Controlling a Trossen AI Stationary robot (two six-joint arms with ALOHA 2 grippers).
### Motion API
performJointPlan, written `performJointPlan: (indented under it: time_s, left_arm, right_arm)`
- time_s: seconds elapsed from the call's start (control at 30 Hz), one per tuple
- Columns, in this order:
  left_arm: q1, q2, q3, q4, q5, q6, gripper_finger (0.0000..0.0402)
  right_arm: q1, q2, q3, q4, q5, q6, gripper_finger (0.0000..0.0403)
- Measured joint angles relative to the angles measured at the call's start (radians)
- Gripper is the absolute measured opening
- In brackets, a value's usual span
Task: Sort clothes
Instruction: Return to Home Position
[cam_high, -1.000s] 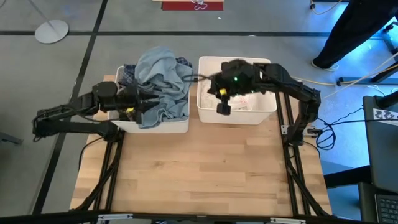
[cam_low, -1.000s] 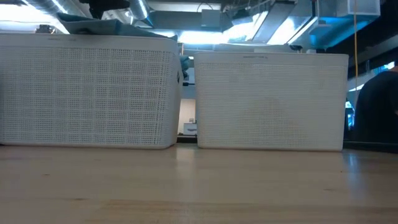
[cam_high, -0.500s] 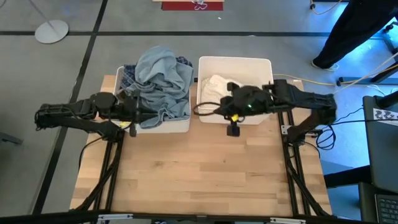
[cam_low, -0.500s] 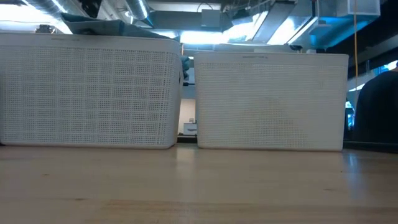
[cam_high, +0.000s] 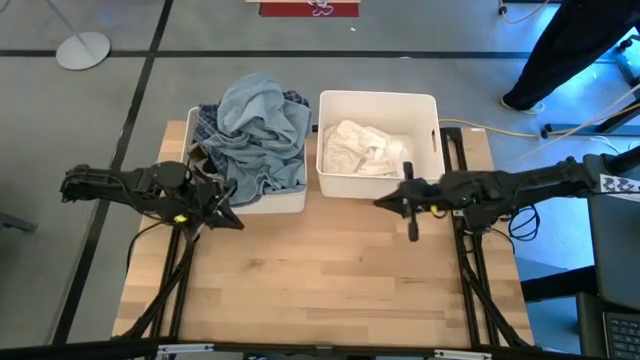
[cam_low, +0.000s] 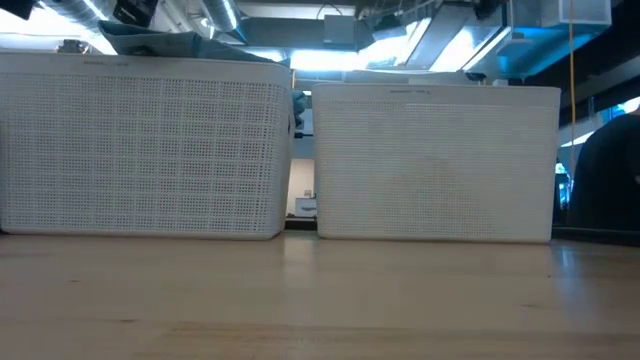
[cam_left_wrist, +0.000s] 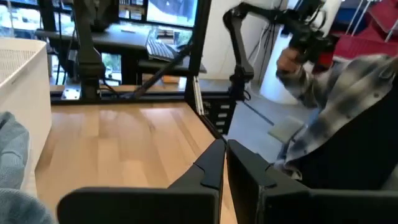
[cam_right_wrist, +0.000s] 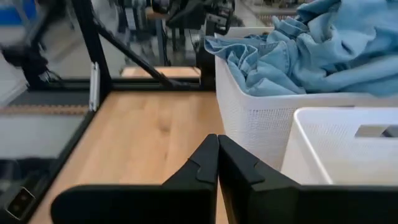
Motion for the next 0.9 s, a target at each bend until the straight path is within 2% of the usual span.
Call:
performJointPlan:
  time_s: [0.17, 0.4, 0.67, 0.8, 0.9]
  left_arm:
    - [0.000, -0.013, -0.070, 0.084, -0.010, -0.053, 0.0010]
    - [-0.001, -0.060, -0.124, 0.100, -0.075, -0.100, 0.0001]
    - [-0.034, -0.146, -0.183, 0.110, -0.115, -0.097, 0.0001]
    - [-0.080, -0.178, -0.197, 0.118, -0.108, -0.130, 0.0001]
    - [-0.114, -0.195, -0.210, 0.121, -0.149, -0.136, 0.0001]
  right_arm:
    - [0.000, -0.138, -0.206, 0.136, -0.003, 0.088, 0.0014]
    - [-0.002, -0.234, -0.363, 0.222, 0.020, 0.140, 0.0014]
    - [-0.003, -0.253, -0.517, 0.394, 0.023, 0.124, 0.0014]
    - [-0.003, -0.253, -0.558, 0.450, 0.022, 0.113, 0.0014]
    - [-0.003, -0.253, -0.563, 0.459, 0.036, 0.112, 0.0014]
